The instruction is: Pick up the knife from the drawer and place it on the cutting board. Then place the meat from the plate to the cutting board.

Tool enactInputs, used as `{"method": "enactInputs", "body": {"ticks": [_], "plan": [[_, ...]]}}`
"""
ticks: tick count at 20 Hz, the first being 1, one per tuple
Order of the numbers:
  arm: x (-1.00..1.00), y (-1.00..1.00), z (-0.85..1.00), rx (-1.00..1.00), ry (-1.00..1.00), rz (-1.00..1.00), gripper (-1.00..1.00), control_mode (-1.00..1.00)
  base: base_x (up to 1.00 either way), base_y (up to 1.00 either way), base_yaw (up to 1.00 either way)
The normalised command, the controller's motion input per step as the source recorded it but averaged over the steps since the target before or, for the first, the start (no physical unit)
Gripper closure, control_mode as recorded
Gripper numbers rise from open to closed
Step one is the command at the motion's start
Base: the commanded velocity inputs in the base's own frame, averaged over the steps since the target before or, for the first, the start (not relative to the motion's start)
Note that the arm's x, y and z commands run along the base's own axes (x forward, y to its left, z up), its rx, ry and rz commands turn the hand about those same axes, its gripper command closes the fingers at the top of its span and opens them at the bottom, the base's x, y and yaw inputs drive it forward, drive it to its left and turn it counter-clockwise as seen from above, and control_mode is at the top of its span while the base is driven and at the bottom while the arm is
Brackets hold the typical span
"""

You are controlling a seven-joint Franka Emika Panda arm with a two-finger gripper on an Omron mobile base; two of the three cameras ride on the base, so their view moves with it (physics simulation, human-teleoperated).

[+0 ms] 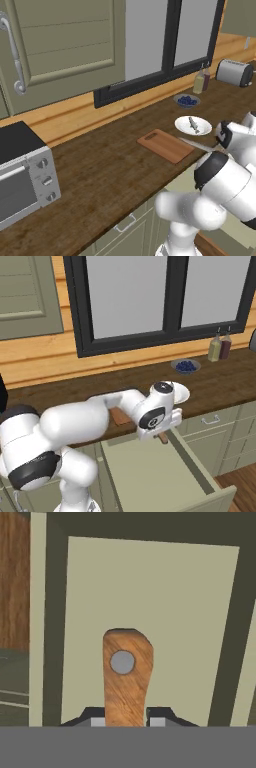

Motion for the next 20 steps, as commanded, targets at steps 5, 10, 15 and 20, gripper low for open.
{"method": "enactInputs", "body": {"ticks": [5,10,15,20], "plan": [[0.53,0.50,0.18,0.00,0.00,0.00,1.00,-1.00,0.00,0.00,0.00],[0.59,0.65,0.10,0.00,0.03,0.00,1.00,-1.00,0.00,0.00,0.00],[0.56,0.36,0.00,0.00,0.00,0.00,1.00,-1.00,0.00,0.00,0.00],[0.55,0.22,-0.01,0.03,0.00,0.00,1.00,-1.00,0.00,0.00,0.00]]}}
